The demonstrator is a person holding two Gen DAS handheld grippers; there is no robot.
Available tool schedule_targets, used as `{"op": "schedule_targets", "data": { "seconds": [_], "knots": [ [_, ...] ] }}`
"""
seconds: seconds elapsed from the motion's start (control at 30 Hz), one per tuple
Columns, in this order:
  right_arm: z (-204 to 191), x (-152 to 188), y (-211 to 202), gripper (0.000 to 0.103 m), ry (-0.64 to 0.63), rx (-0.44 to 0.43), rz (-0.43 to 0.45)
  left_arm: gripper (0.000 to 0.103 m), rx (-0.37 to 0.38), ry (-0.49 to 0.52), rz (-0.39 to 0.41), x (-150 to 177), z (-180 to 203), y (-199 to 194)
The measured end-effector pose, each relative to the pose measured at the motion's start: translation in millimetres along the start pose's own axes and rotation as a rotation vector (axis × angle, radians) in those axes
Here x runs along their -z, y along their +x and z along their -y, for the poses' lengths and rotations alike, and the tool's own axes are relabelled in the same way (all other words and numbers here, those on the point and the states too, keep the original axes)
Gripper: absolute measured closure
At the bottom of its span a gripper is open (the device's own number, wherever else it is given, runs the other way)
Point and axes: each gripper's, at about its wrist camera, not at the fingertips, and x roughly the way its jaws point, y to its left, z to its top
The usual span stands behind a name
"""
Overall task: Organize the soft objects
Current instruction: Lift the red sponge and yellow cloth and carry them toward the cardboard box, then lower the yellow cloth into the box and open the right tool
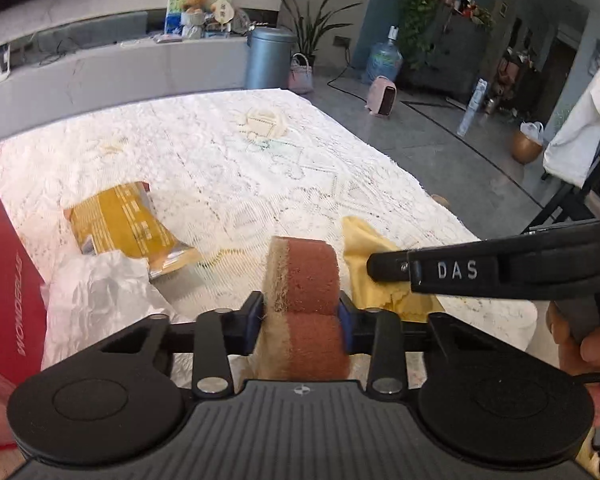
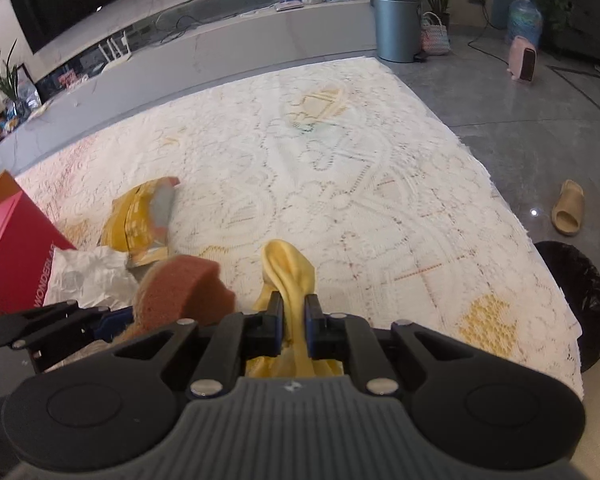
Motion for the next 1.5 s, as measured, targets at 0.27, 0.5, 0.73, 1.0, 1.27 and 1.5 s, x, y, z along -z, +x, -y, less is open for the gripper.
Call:
{"op": "schedule_targets", "data": {
  "seconds": [0.27,0.5,0.73,1.0,1.27,1.5],
  "knots": [
    [3,-4,-16,0.094,0.037,0.030,0.073,0.066,-0.008,-0.029,0.046,-13,6,-20],
    [-16,-18,-53,0.094,0.063,-0.012,0.214,0.067,-0.037,0.008,0.139,-33,2,-68],
    [-56,-30,-104,0.091,0.065,-0.173,0.377,0.067,-0.109,0.023,0.212,-42,-32,-146],
    [-134,-30,-160,0.094,-0.121,-0.275,0.507,0.067,-0.187,-0.048,0.346,-32,-93,-240],
    [-230,-15,-187,0.094,-0.304,-0.334,0.512,0.066,-0.191,-0.238,0.475,-20,-173,-310],
    [-310,-9,-163,0.094,-0.391,-0.354,0.454,0.066,-0.196,-0.255,0.543,0,-225,-312]
  ]
}}
